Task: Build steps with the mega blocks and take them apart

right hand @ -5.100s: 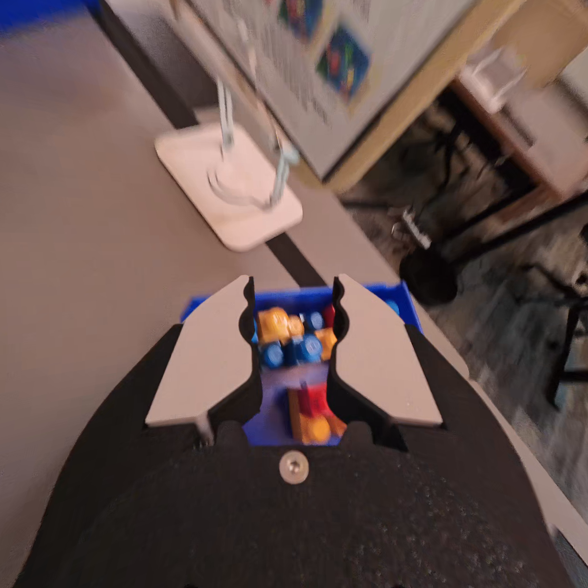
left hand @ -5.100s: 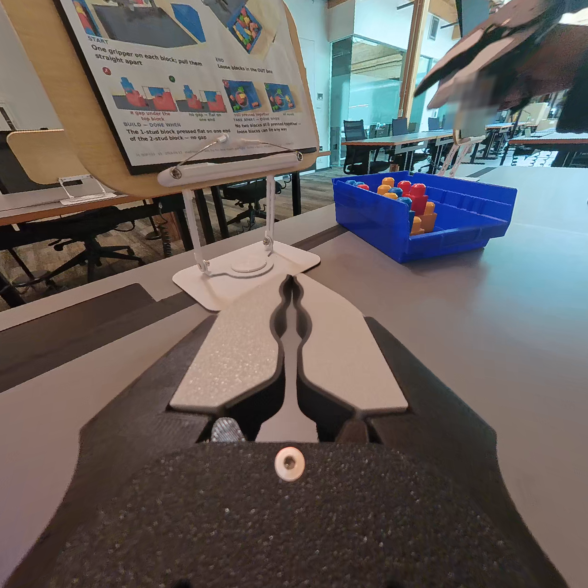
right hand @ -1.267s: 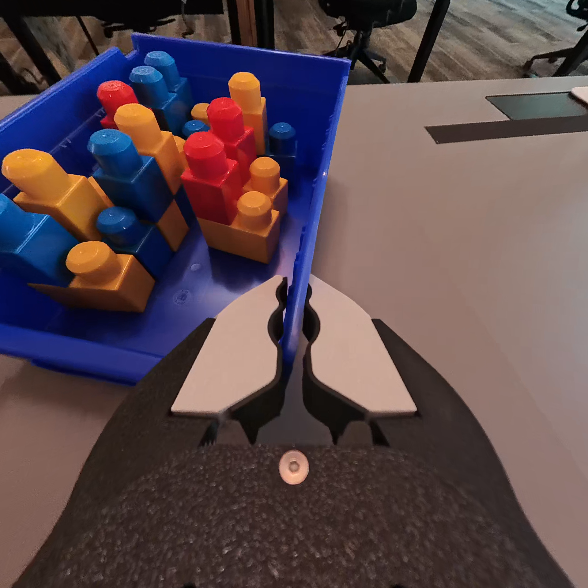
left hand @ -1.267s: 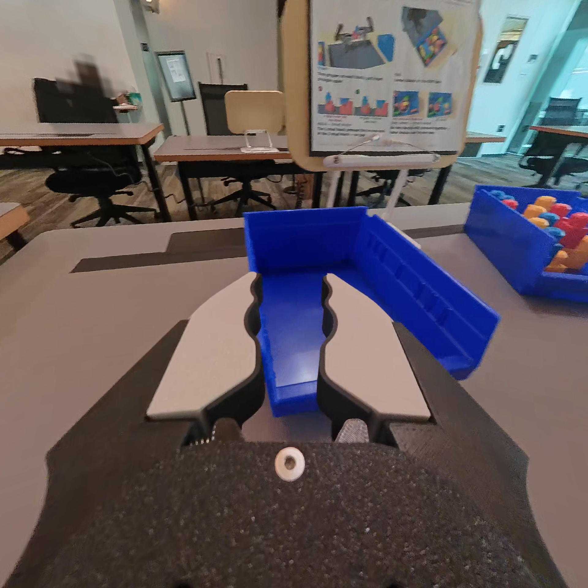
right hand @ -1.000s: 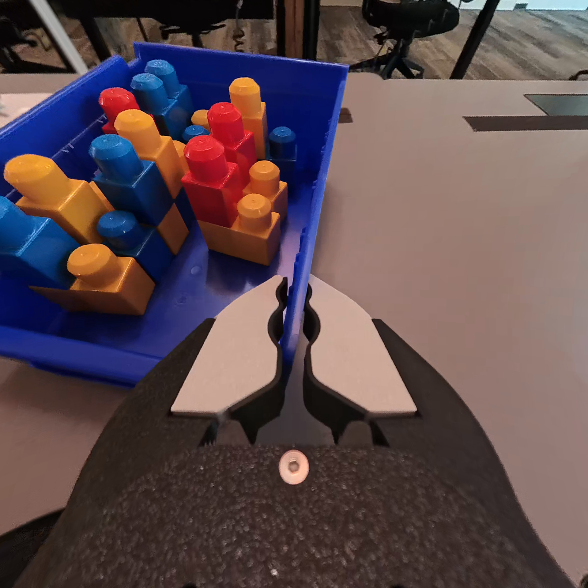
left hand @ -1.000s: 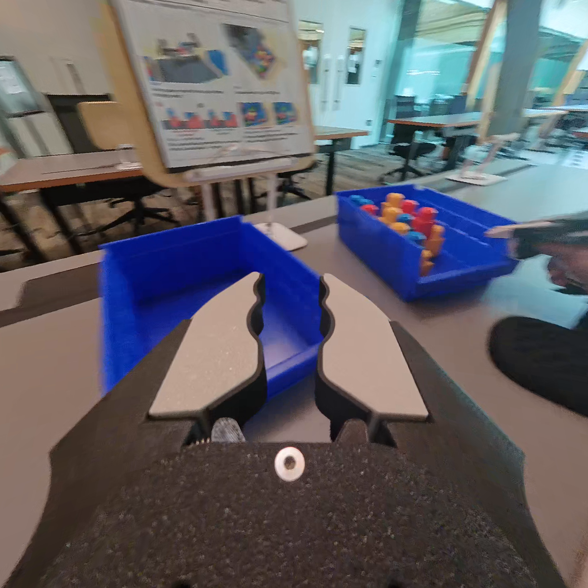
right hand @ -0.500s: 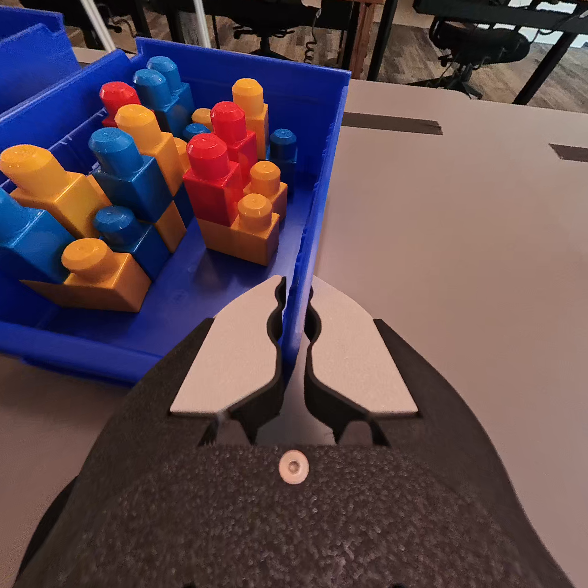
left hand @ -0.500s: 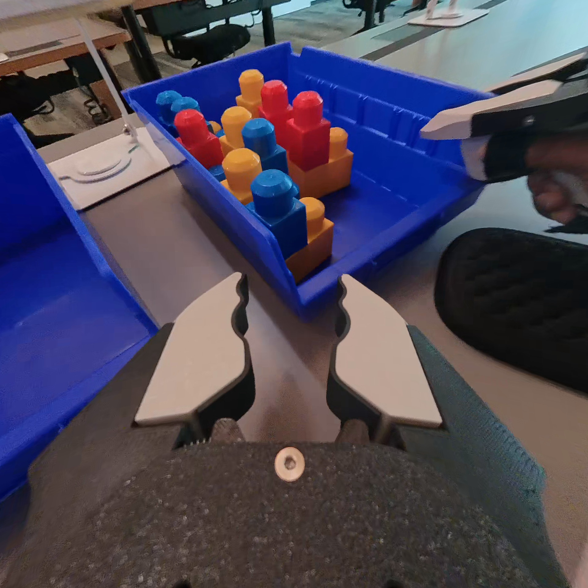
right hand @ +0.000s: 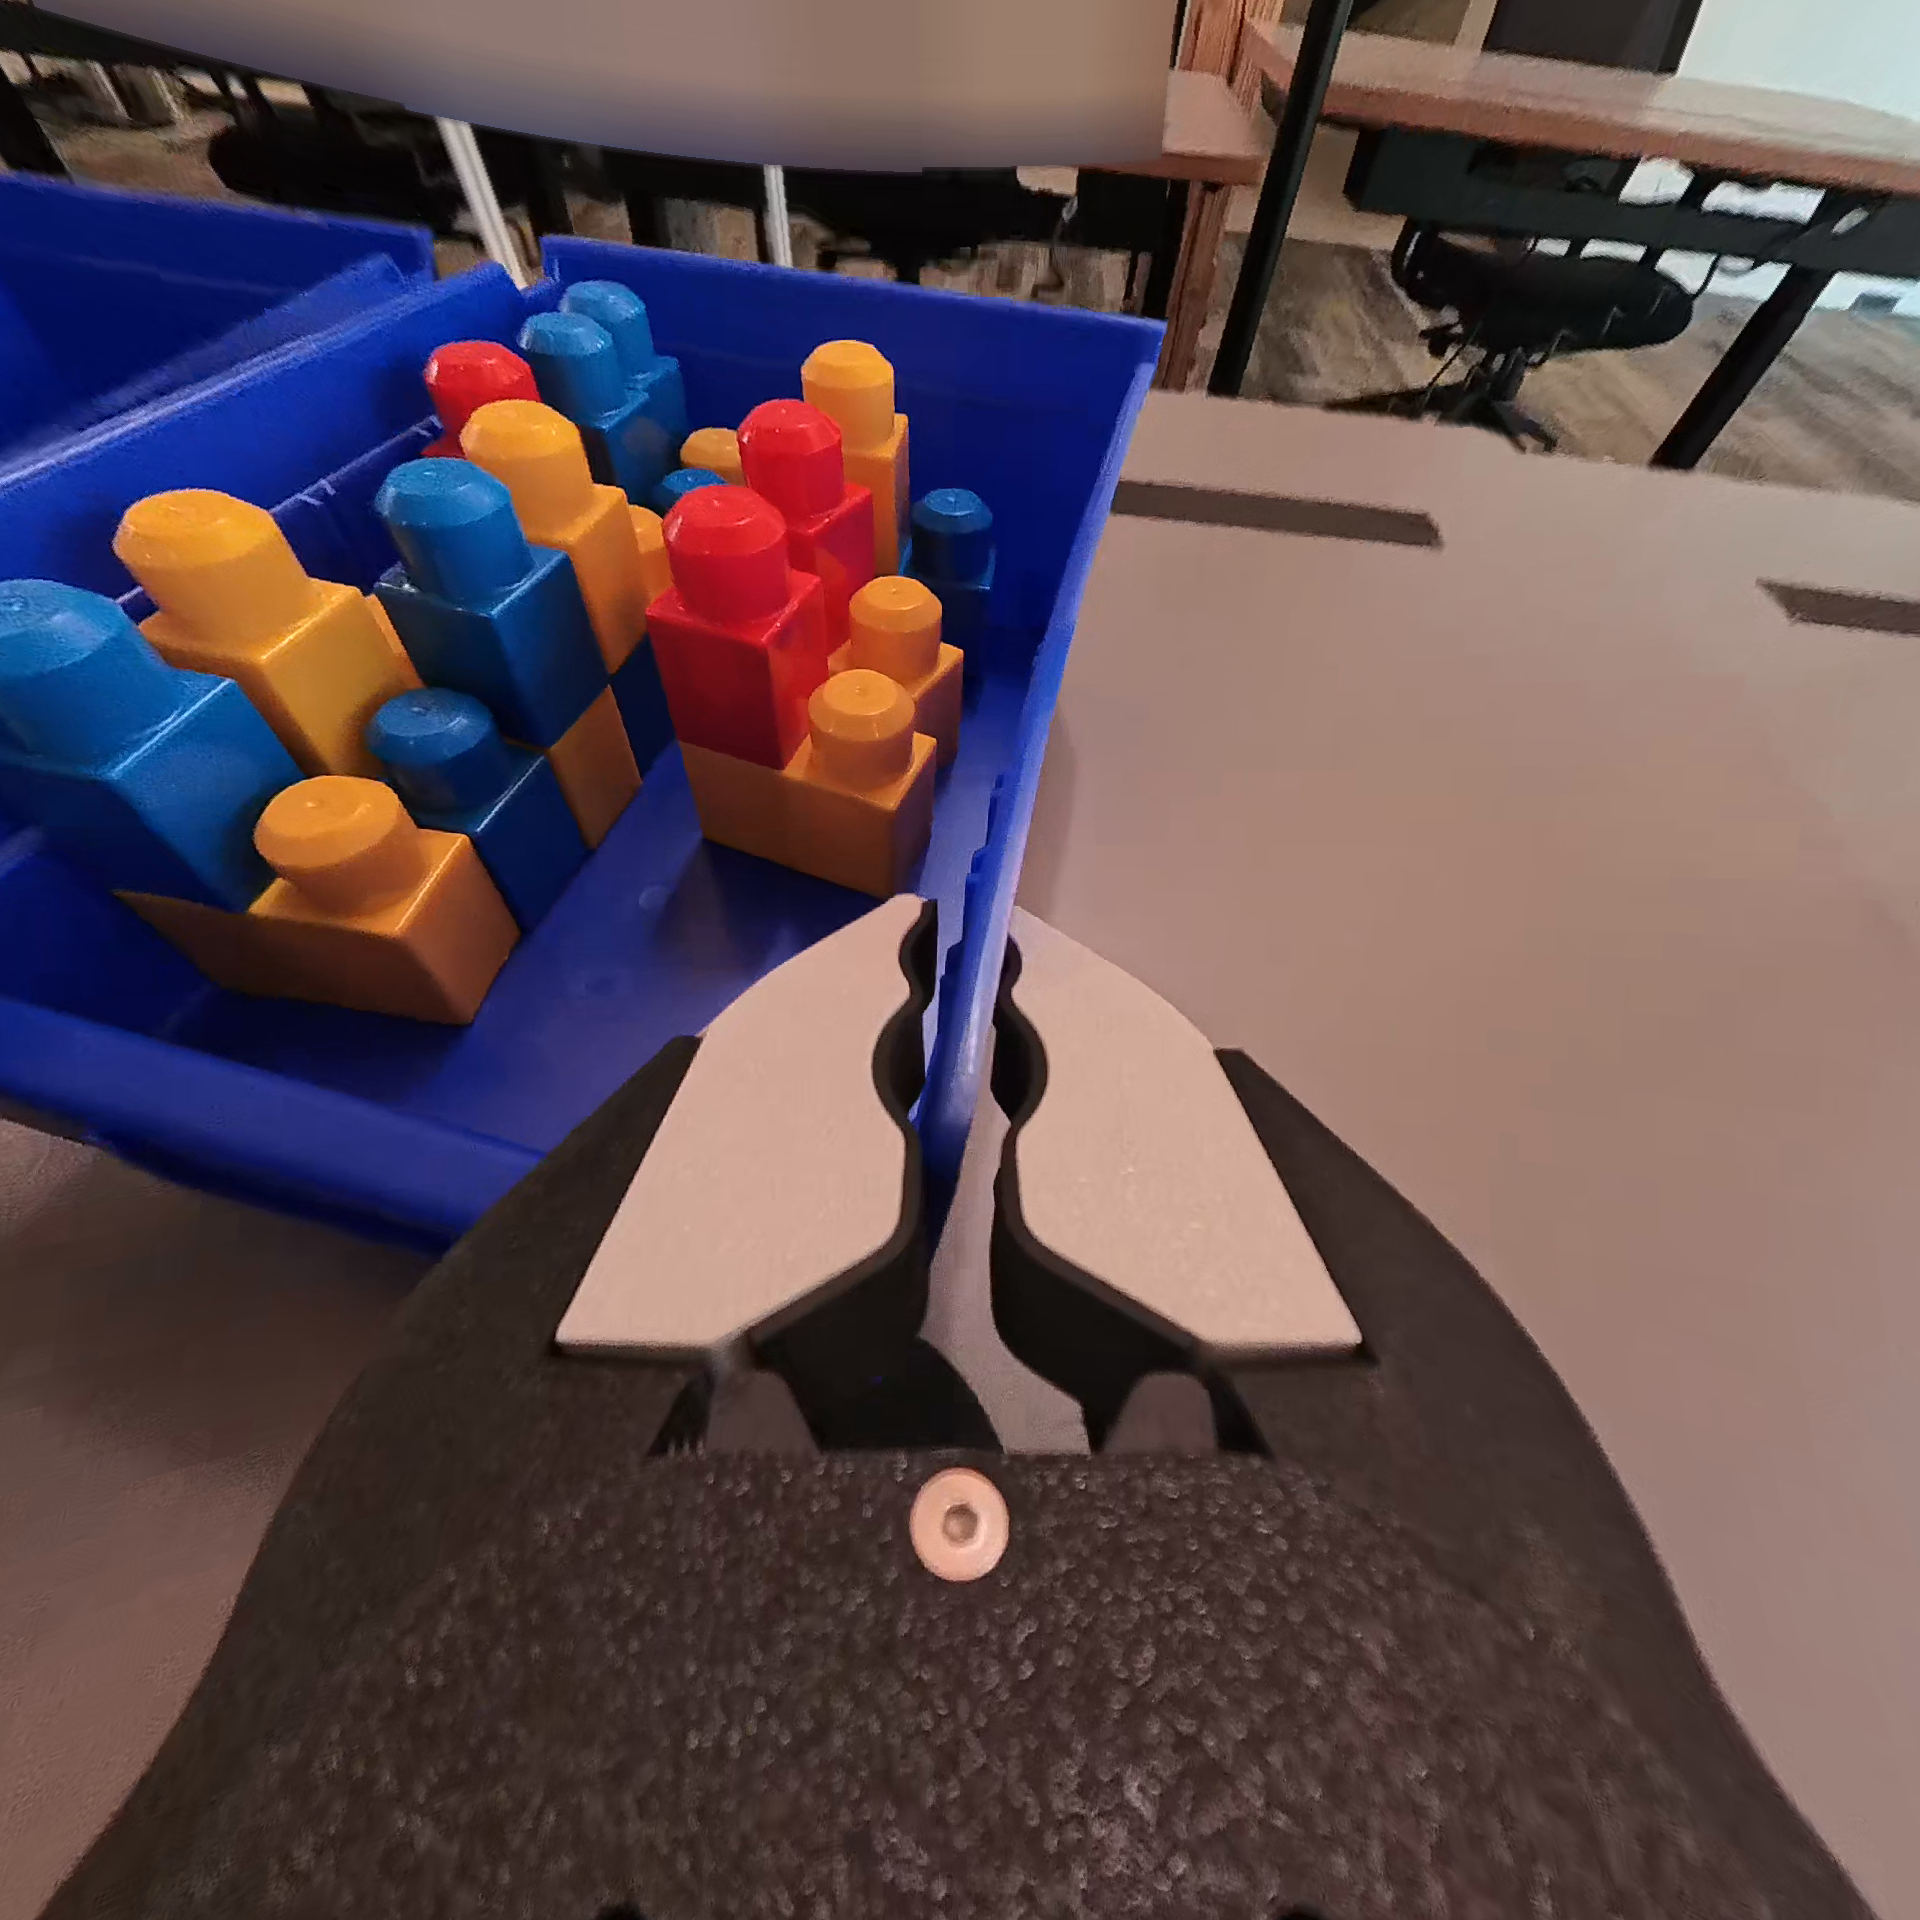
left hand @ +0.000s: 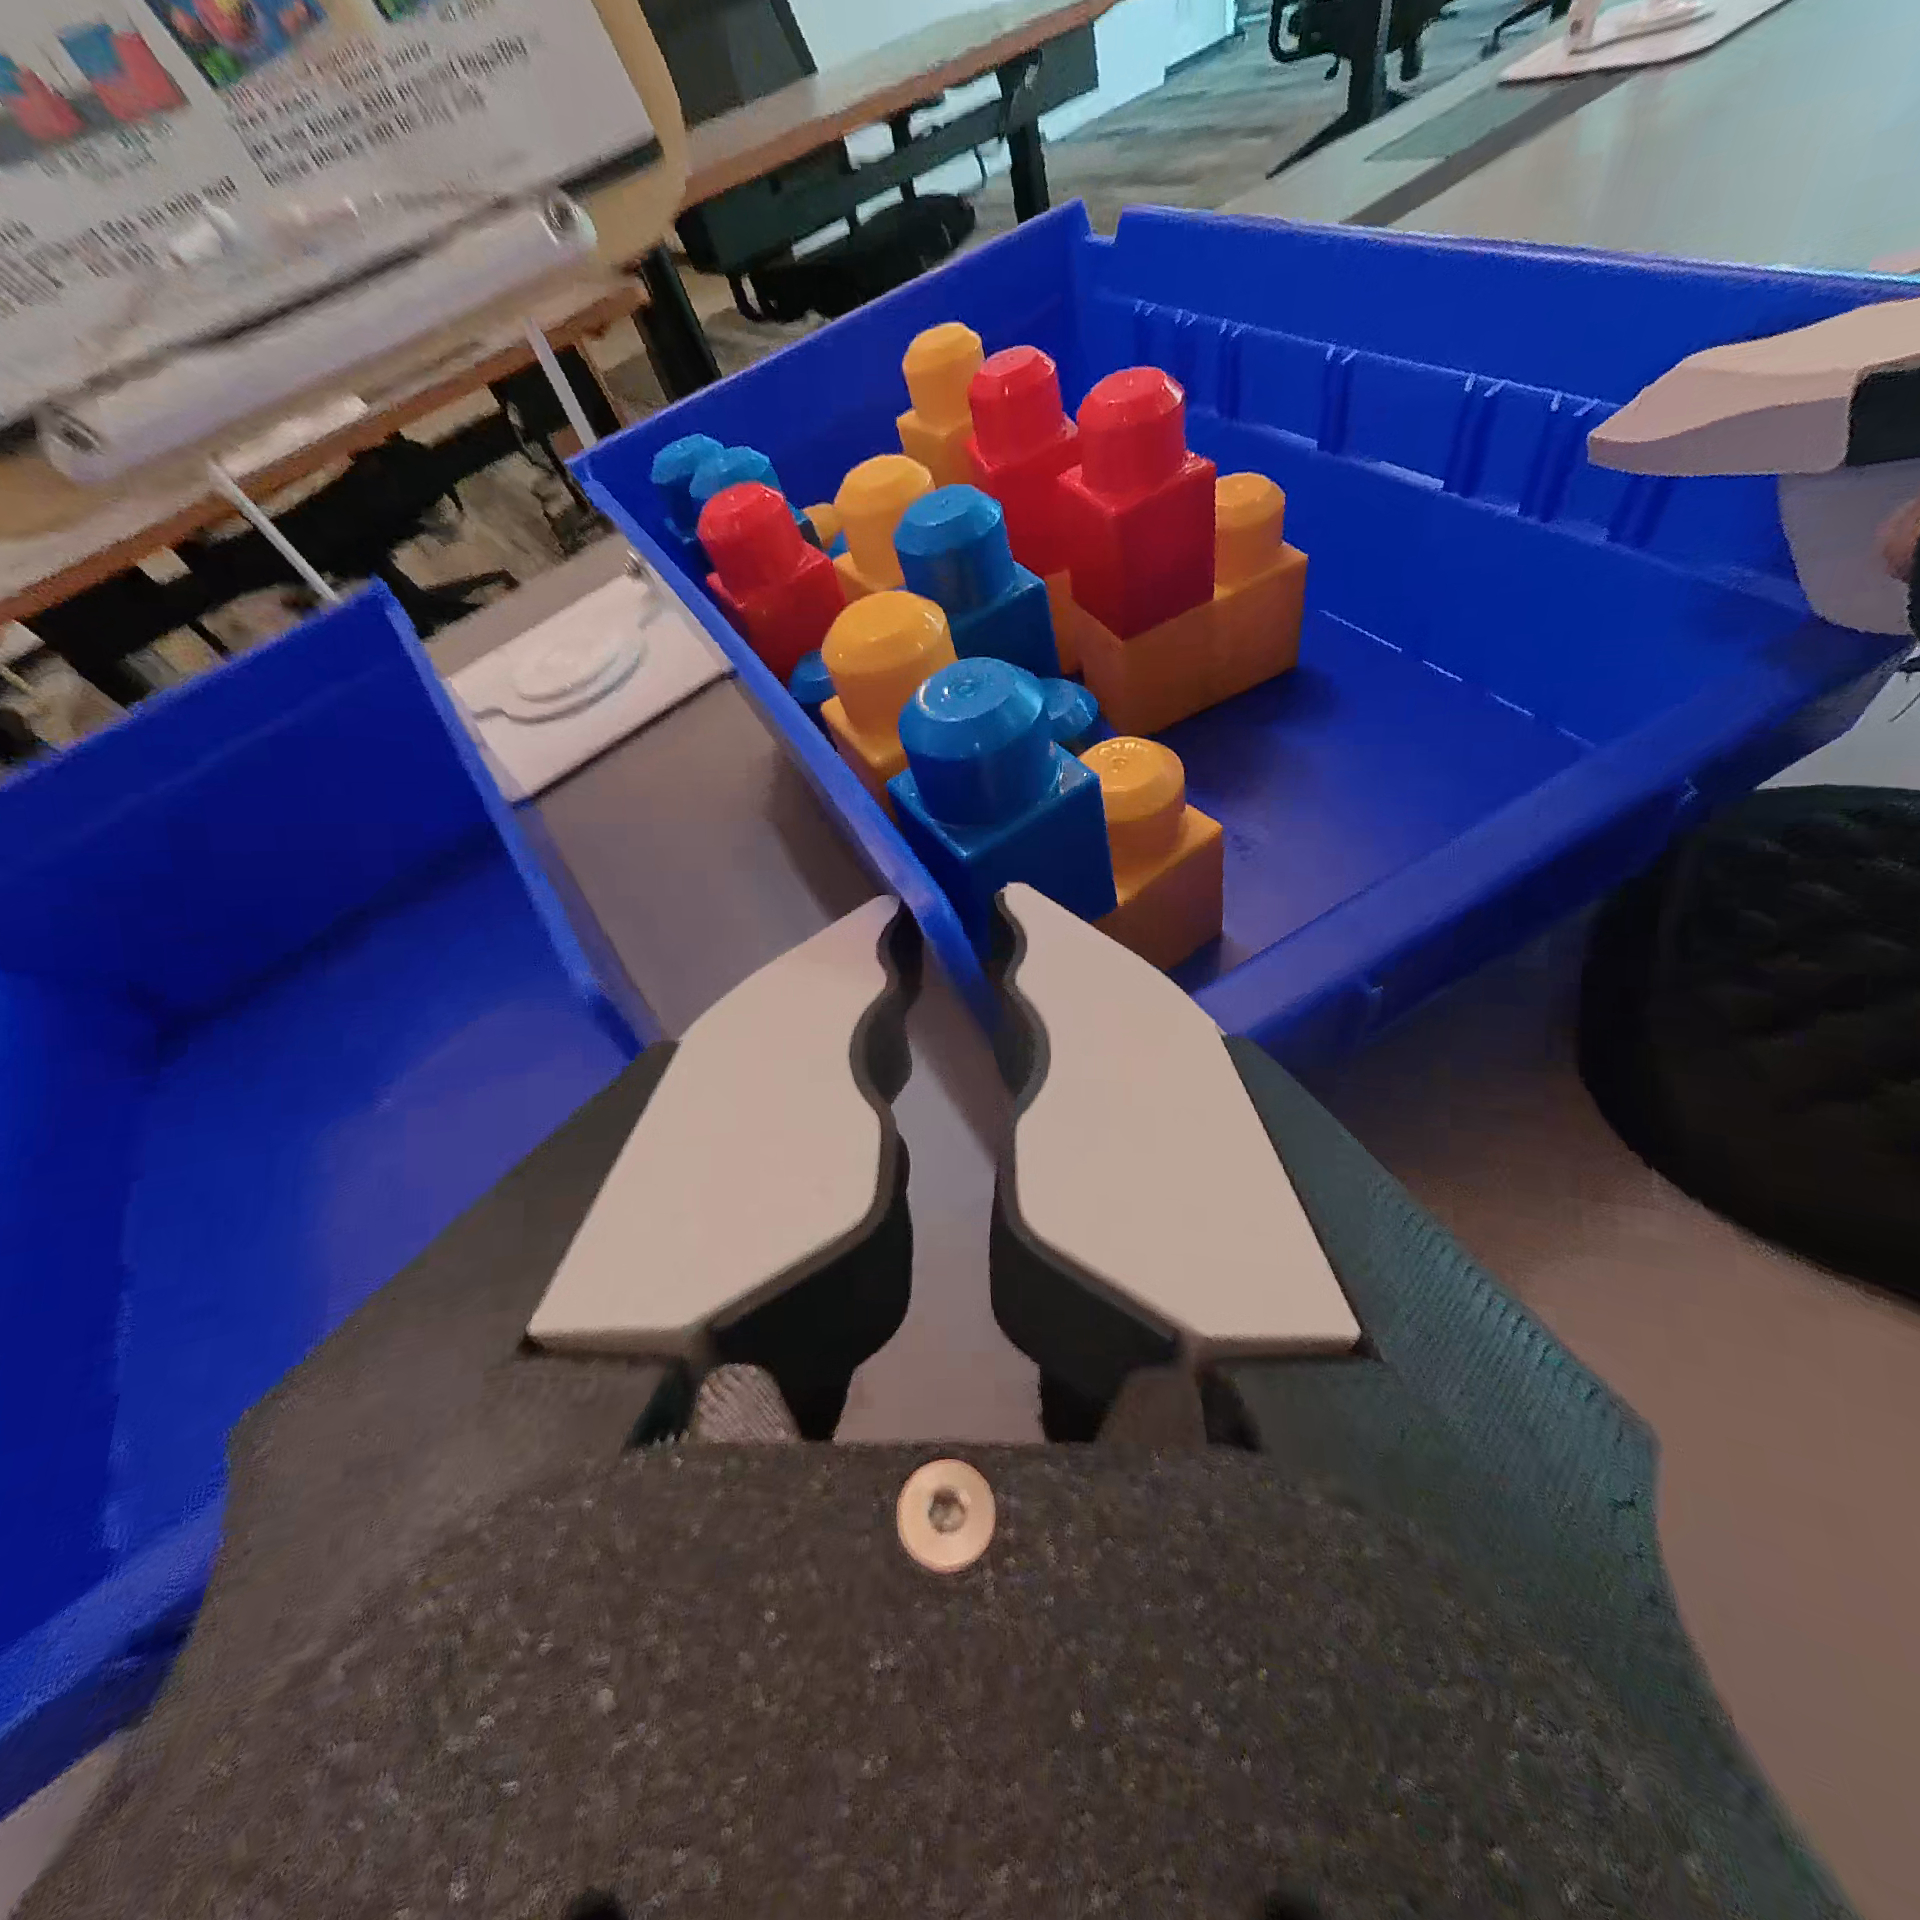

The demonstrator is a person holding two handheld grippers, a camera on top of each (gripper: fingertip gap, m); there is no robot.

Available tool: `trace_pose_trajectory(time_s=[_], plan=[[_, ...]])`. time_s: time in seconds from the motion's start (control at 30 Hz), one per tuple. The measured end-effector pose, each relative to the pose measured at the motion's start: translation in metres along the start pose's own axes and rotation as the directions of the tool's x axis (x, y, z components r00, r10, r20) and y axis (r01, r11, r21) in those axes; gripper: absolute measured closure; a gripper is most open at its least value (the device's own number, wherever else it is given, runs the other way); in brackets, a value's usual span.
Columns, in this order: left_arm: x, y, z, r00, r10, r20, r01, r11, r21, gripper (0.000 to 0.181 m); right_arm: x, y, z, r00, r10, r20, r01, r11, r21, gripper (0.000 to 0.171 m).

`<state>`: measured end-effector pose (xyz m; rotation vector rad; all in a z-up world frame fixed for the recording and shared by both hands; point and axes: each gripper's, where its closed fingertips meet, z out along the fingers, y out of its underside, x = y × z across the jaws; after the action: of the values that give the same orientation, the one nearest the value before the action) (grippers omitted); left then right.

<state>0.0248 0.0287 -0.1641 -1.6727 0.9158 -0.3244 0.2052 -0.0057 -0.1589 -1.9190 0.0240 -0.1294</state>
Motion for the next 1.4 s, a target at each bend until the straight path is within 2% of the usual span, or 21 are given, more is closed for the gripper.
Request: trace_pose_trajectory(time_s=[0.17,0.33,0.47,0.6,0.8,1.0,1.2,1.4], plan=[[-0.024,-0.043,-0.040,0.996,0.038,0.085,-0.046,0.994,0.101,0.168,-0.019,-0.065,-0.029,0.998,-0.066,0.004,0.065,0.988,0.143,0.164],[-0.079,-0.076,-0.095,0.971,0.025,0.236,-0.069,0.981,0.179,0.169,-0.074,-0.138,-0.046,0.988,-0.130,0.083,0.100,0.951,0.291,0.162],[-0.132,-0.080,-0.145,0.934,-0.030,0.355,-0.047,0.977,0.206,0.170,-0.138,-0.181,-0.044,0.965,-0.168,0.203,0.087,0.931,0.355,0.162],[-0.183,-0.065,-0.194,0.882,-0.066,0.466,-0.014,0.986,0.167,0.169,-0.212,-0.206,-0.032,0.921,-0.199,0.335,0.070,0.930,0.360,0.162],[-0.244,-0.014,-0.259,0.794,-0.090,0.602,0.093,0.995,0.026,0.170,-0.326,-0.199,-0.003,0.826,-0.211,0.522,0.078,0.961,0.265,0.163],[-0.289,0.054,-0.293,0.734,-0.126,0.668,0.235,0.969,-0.076,0.171,-0.414,-0.165,0.023,0.749,-0.194,0.633,0.124,0.980,0.153,0.160],[-0.319,0.112,-0.310,0.691,-0.152,0.706,0.329,0.937,-0.120,0.172,-0.472,-0.127,0.040,0.706,-0.175,0.687,0.163,0.983,0.083,0.158],[-0.336,0.152,-0.317,0.668,-0.146,0.729,0.358,0.923,-0.143,0.174,-0.504,-0.094,0.049,0.694,-0.179,0.698,0.197,0.979,0.055,0.153]])
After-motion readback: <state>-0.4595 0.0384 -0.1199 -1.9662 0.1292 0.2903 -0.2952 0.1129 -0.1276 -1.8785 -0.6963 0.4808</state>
